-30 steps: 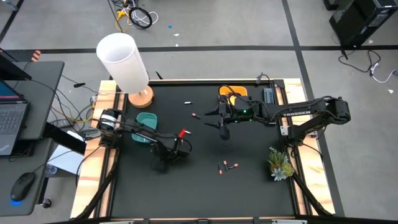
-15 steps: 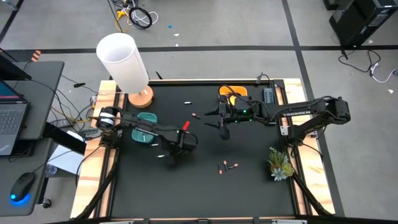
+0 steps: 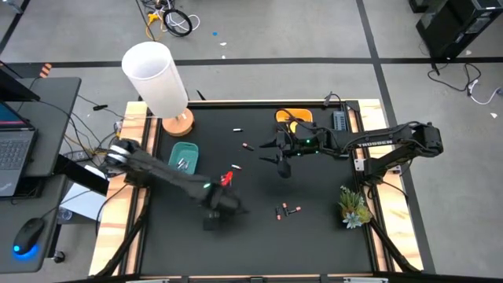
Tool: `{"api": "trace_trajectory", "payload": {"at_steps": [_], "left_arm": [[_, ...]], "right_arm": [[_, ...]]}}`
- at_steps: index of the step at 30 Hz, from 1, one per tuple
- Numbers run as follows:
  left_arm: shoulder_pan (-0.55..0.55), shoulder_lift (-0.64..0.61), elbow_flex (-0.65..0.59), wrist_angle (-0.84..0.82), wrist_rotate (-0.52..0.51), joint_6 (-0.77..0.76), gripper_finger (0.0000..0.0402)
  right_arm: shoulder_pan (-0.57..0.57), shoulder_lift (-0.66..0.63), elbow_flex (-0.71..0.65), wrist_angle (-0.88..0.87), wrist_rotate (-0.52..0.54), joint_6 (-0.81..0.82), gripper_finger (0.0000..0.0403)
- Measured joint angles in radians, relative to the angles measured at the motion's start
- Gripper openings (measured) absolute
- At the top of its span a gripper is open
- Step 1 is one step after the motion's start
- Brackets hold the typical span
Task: Sort batteries
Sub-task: Put the silver battery into the green bin
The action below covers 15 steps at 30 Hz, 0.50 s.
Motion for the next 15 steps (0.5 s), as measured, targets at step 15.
{"api": "trace_trajectory", "payload": {"at_steps": [15], "left_arm": [[-0.333,-0.306,-0.451,0.419,-0.340,-0.453,0.0180]], "right_arm": [[-0.007,-0.033,0.002,-0.006,0.000,0.025,0.0210]]}}
